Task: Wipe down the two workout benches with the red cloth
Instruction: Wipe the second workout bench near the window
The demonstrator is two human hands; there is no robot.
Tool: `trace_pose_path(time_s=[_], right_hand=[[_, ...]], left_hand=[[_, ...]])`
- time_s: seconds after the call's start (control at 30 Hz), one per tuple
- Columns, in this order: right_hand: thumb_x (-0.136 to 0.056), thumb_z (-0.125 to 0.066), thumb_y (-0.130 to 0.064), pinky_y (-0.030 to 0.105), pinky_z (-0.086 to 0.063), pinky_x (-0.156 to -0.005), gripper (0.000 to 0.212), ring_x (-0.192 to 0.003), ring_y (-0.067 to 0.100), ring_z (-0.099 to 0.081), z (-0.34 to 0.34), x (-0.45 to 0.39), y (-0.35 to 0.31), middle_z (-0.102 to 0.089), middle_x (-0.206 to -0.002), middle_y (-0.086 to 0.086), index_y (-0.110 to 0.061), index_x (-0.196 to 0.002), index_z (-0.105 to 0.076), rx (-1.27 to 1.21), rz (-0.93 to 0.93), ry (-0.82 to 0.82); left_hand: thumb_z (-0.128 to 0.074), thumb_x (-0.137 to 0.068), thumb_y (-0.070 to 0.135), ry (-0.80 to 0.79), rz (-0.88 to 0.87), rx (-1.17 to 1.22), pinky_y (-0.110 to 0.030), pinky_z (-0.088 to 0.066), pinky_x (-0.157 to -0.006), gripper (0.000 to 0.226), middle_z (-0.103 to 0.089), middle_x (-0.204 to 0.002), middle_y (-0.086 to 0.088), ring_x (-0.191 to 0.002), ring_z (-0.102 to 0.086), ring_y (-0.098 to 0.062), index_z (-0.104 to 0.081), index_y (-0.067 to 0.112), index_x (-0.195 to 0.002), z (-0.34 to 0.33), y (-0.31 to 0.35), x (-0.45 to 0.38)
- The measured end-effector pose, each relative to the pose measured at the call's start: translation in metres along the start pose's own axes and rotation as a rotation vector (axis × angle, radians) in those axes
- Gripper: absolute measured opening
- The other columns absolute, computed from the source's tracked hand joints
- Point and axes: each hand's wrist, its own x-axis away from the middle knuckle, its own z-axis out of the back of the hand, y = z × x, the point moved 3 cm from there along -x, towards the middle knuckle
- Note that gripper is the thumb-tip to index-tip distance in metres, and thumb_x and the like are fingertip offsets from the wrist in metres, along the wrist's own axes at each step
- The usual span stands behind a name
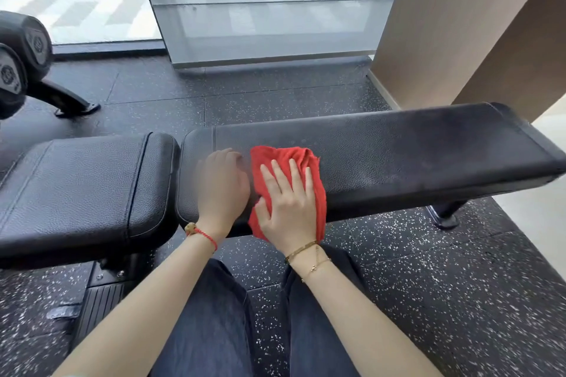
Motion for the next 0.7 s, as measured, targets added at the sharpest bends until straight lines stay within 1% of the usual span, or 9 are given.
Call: trace_pose_path(time_s=[0.07, 0.1, 0.17, 0.23, 0.33, 0.4, 0.53, 0.63, 0.7], right_hand=[[-0.086, -0.044, -0.039, 0.049, -0.016, -0.119, 0.06, -0.143, 0.029, -0.03, 0.005, 0.0, 0.021, -0.044, -0.15, -0.002, -0.023, -0.144, -0.045, -0.002, 0.041, -0.001], [-0.087, -0.043, -0.039, 0.049, -0.016, -0.119, 0.059, -0.143, 0.029, -0.031, 0.009, -0.001, 0.037, -0.044, -0.15, -0.003, -0.024, -0.144, -0.045, 0.006, 0.026, 0.005], [-0.086, -0.038, -0.041, 0.048, -0.015, -0.12, 0.059, -0.143, 0.028, -0.032, 0.02, -0.007, 0.076, -0.044, -0.15, -0.004, -0.027, -0.143, -0.046, 0.033, -0.076, 0.012], [-0.086, -0.034, -0.042, 0.046, -0.012, -0.12, 0.059, -0.144, 0.027, -0.029, 0.029, -0.019, 0.112, -0.041, -0.152, -0.005, -0.03, -0.144, -0.044, 0.073, -0.217, -0.021], [-0.092, -0.038, -0.04, 0.048, -0.006, -0.121, 0.058, -0.147, 0.029, -0.019, 0.028, -0.042, 0.129, -0.028, -0.159, -0.005, -0.034, -0.149, -0.033, 0.124, -0.348, -0.119], [-0.093, -0.039, -0.041, 0.049, -0.002, -0.121, 0.059, -0.148, 0.029, -0.014, 0.02, -0.049, 0.114, -0.021, -0.161, -0.003, -0.035, -0.151, -0.028, 0.145, -0.327, -0.158], [-0.093, -0.041, -0.041, 0.048, 0.0, -0.121, 0.059, -0.149, 0.025, -0.011, 0.014, -0.041, 0.083, -0.019, -0.161, -0.005, -0.036, -0.151, -0.027, 0.109, -0.103, -0.217], [-0.092, -0.042, -0.041, 0.046, -0.002, -0.121, 0.058, -0.149, 0.023, -0.013, 0.025, -0.028, 0.104, -0.022, -0.16, -0.009, -0.038, -0.149, -0.03, 0.064, -0.042, -0.225], [-0.089, -0.036, -0.043, 0.046, -0.005, -0.121, 0.06, -0.148, 0.024, -0.016, 0.035, -0.023, 0.133, -0.024, -0.159, -0.009, -0.038, -0.148, -0.032, 0.084, -0.113, -0.198]], left_hand=[[-0.055, -0.086, 0.015, -0.004, -0.005, 0.005, -0.052, -0.03, -0.113, 0.035, -0.06, -0.133, -0.007, -0.128, -0.049, -0.03, -0.062, 0.012, -0.12, 0.001, -0.001, 0.0], [-0.054, -0.086, 0.014, -0.006, -0.004, 0.011, -0.052, -0.029, -0.113, 0.035, -0.06, -0.133, -0.007, -0.128, -0.048, -0.029, -0.062, 0.012, -0.12, 0.001, -0.002, 0.0], [-0.053, -0.088, 0.015, -0.009, -0.003, 0.011, -0.052, -0.029, -0.114, 0.035, -0.059, -0.134, -0.006, -0.13, -0.047, -0.028, -0.061, 0.012, -0.121, 0.0, -0.001, 0.0], [-0.053, -0.088, 0.016, -0.008, -0.002, 0.003, -0.052, -0.028, -0.114, 0.035, -0.058, -0.134, -0.005, -0.13, -0.047, -0.028, -0.061, 0.012, -0.122, 0.0, -0.001, 0.0], [-0.053, -0.087, 0.016, -0.006, 0.005, -0.014, -0.053, -0.029, -0.114, 0.034, -0.059, -0.132, -0.005, -0.128, -0.047, -0.028, -0.061, 0.013, -0.12, -0.001, 0.0, 0.0], [-0.053, -0.086, 0.016, -0.011, 0.005, -0.025, -0.053, -0.03, -0.112, 0.034, -0.06, -0.13, -0.006, -0.127, -0.048, -0.029, -0.06, 0.012, -0.119, -0.002, 0.002, 0.0], [-0.054, -0.085, 0.015, 0.002, -0.007, -0.02, -0.052, -0.031, -0.112, 0.033, -0.06, -0.129, -0.005, -0.126, -0.049, -0.028, -0.061, 0.013, -0.118, -0.001, -0.001, 0.0], [-0.056, -0.086, 0.015, 0.009, -0.014, -0.005, -0.051, -0.032, -0.112, 0.033, -0.061, -0.131, -0.005, -0.126, -0.05, -0.027, -0.062, 0.013, -0.118, 0.0, -0.003, 0.0], [-0.056, -0.086, 0.015, 0.01, -0.017, -0.008, -0.051, -0.032, -0.112, 0.033, -0.061, -0.131, -0.004, -0.127, -0.05, -0.027, -0.062, 0.014, -0.118, 0.0, -0.003, 0.0]])
